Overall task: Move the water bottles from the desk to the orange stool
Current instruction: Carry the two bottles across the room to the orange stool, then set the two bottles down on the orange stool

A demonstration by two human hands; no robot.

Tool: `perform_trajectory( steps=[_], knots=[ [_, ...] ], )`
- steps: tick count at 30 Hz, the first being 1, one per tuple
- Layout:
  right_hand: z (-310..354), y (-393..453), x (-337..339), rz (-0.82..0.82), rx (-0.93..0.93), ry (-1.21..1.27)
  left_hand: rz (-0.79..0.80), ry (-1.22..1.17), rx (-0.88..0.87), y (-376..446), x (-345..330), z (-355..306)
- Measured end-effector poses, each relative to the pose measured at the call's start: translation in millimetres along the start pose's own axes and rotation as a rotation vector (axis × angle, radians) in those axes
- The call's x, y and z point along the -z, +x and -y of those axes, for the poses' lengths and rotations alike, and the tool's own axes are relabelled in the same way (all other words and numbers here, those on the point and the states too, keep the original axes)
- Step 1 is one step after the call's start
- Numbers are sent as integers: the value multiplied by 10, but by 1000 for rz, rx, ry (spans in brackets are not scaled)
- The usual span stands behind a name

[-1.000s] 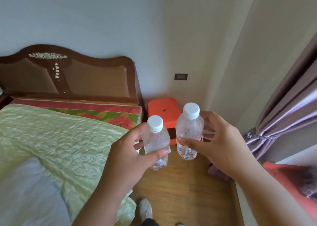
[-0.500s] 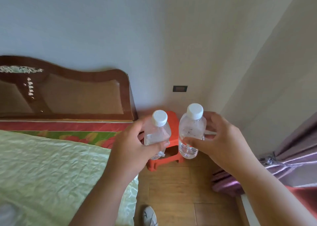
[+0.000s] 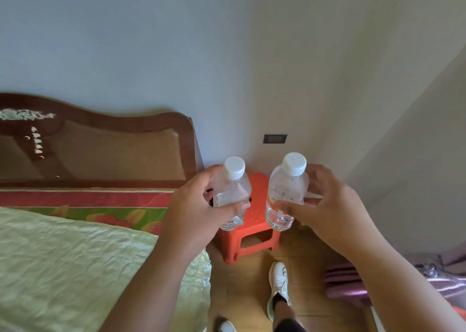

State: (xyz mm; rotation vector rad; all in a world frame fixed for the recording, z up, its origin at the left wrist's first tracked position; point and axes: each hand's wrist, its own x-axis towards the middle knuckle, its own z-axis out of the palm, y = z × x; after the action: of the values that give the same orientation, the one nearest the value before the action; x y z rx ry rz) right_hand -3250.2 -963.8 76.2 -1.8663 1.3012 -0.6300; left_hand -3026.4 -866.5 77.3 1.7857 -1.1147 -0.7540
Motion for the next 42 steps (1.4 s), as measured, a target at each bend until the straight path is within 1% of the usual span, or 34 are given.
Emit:
perform_trajectory(
  steps=[3,8,12,16,19,25,31,36,38,42],
  knots=[
    [-124,346,19,20,7,17,-20,-6,29,266,-114,-7],
    [-358,1005,105,106,21,44,-53,5,62,778,-362,-60],
    [-494,1556,203,152,43,65,-84,26,59,1197,-549,-105],
    [-680,2015,207,201,46,59,-120,25,101,1552,-734,-49],
    [-818,2281,143,232,39,26,-109,31,143,1798,-824,78],
    [-1177,2773,-107,266,-13,19,-46,29,193,2320,-963,451],
    [-1650,3134,-462,325,-64,36,29,23,256,2750,-1176,1039],
    [-1937,3375,-839,387,-70,7,36,37,302,3021,-1444,1608],
    [-2034,3441,-985,412,-76,5,53,53,323,3089,-1542,1787],
    [-2298,3620,-1298,456,-69,-30,84,146,305,3275,-1698,2089]
  ],
)
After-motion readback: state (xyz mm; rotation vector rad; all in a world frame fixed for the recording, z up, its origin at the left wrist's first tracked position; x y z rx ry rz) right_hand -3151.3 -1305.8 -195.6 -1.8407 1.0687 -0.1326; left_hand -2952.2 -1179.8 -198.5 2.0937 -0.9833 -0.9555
